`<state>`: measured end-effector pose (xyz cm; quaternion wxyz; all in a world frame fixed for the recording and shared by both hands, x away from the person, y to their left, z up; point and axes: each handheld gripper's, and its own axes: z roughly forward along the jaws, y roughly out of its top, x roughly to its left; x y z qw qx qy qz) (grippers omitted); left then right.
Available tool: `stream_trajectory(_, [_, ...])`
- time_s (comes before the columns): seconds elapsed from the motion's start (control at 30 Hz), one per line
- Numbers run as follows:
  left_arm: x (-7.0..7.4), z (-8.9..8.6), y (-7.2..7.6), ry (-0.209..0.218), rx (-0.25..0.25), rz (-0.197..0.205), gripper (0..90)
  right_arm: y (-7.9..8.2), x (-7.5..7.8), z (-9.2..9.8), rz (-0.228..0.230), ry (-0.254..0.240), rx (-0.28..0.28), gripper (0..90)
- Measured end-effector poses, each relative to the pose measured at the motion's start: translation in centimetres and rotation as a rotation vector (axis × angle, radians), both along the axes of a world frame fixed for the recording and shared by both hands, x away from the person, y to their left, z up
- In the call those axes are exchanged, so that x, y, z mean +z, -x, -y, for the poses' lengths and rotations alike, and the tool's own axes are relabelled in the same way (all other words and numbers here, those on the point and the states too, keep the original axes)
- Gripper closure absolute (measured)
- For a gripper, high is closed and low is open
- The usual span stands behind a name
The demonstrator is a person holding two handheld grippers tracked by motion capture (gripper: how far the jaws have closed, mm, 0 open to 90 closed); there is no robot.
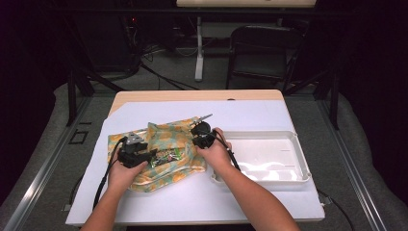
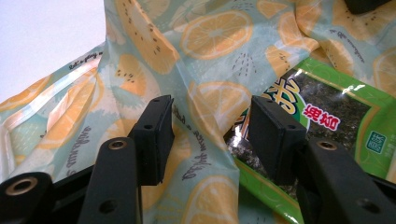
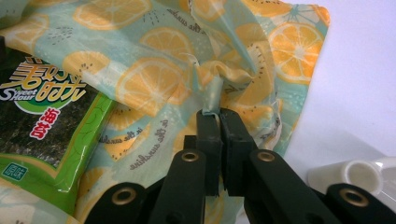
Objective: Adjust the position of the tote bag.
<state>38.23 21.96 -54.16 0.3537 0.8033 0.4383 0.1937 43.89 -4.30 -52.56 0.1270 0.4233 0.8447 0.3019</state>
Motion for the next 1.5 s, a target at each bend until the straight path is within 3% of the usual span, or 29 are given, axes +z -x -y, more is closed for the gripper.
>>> stream_trajectory(0.23, [-0.3,0.3,-0.1,-0.037,-0.004,0.003,53.5,0.1,-0.1,0.0,-0.001,-0.009,-0.001,85.9])
stream_trajectory(0.67, [-0.4,0.7,0.0,-0.110,-0.045,0.027,82.1,0.5,0.4,0.1,0.009,-0.022,0.004,83.9])
stream_trajectory(0.87, [-0.4,0.7,-0.1,-0.091,-0.048,0.022,88.5,0.8,0.5,0.2,0.016,-0.036,-0.006,83.1])
stream_trajectory(1.1, [0.3,0.3,-0.1,-0.062,-0.045,0.024,89.9,1.1,0.9,0.5,0.031,-0.054,0.005,79.7])
stream_trajectory(1.13, [0.5,0.2,-0.1,-0.039,-0.035,0.039,89.9,1.3,1.1,0.6,0.036,-0.062,0.006,78.7])
stream_trajectory(1.43, [1.9,-0.2,-0.1,0.007,-0.015,0.090,90.0,2.6,2.5,0.7,0.083,-0.107,0.020,76.1])
stream_trajectory(1.5, [2.1,-0.3,-0.2,0.016,-0.013,0.095,90.0,2.8,2.8,0.7,0.084,-0.094,0.032,75.3])
